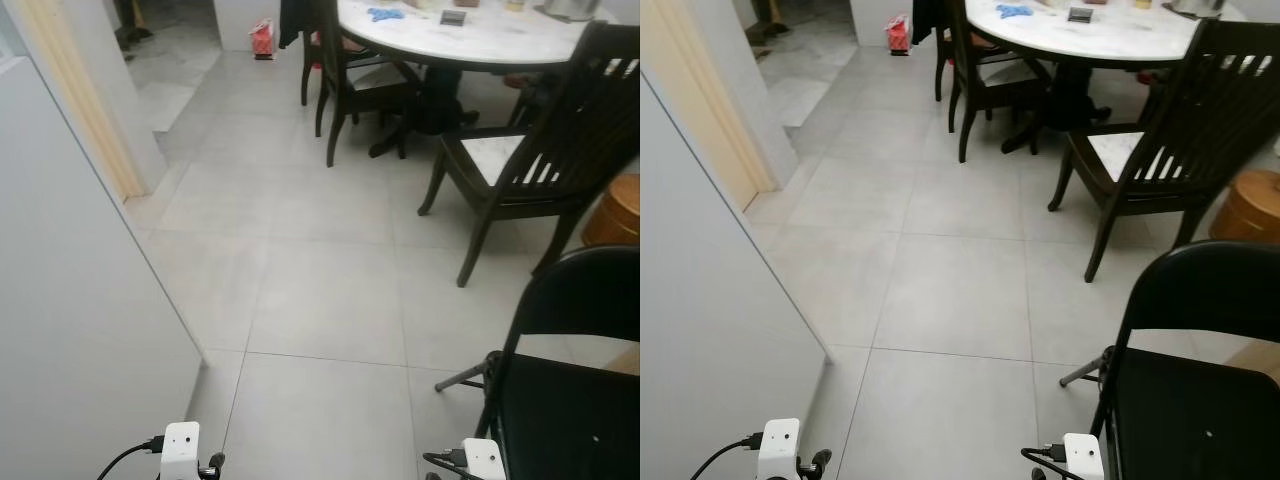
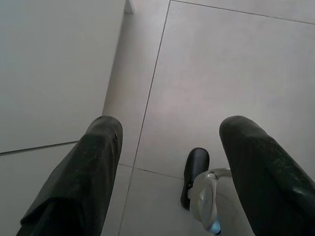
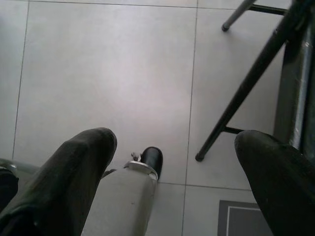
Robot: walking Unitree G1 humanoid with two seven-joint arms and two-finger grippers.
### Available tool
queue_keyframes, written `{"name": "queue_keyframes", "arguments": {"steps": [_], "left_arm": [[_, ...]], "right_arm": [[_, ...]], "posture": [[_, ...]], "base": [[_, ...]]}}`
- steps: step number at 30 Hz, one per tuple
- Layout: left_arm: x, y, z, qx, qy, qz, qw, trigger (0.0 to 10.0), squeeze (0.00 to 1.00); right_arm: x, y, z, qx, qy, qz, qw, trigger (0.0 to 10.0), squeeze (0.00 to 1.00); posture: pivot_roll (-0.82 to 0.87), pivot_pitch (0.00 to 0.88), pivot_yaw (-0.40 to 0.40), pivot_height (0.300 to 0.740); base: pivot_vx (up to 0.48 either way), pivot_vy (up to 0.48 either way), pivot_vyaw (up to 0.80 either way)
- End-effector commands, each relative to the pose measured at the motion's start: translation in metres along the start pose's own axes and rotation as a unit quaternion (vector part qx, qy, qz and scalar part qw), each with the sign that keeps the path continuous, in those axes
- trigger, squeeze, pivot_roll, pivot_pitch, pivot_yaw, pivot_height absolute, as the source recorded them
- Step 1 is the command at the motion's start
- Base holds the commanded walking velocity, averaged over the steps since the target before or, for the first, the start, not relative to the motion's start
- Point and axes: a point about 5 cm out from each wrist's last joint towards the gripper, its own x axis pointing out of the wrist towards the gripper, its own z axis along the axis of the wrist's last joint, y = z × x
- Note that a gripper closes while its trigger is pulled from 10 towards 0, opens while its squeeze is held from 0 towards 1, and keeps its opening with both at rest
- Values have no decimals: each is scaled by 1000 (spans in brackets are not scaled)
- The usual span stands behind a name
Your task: Restocking fridge
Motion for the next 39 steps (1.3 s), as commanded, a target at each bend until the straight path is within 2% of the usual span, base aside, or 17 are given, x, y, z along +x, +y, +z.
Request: {"name": "queue_keyframes", "arguments": {"steps": [1,39], "left_arm": [[3,13,1,-51,46,4,998,10000,0],[1,17,-4,-54,55,15,997,10000,0]], "right_arm": [[13,15,59,57,-47,13,997,10000,0],[13,18,62,12,-34,24,999,10000,0]], "posture": [[-40,0,-69,740],[-30,0,-61,740]], "base": [[0,0,800],[0,0,800]]}}
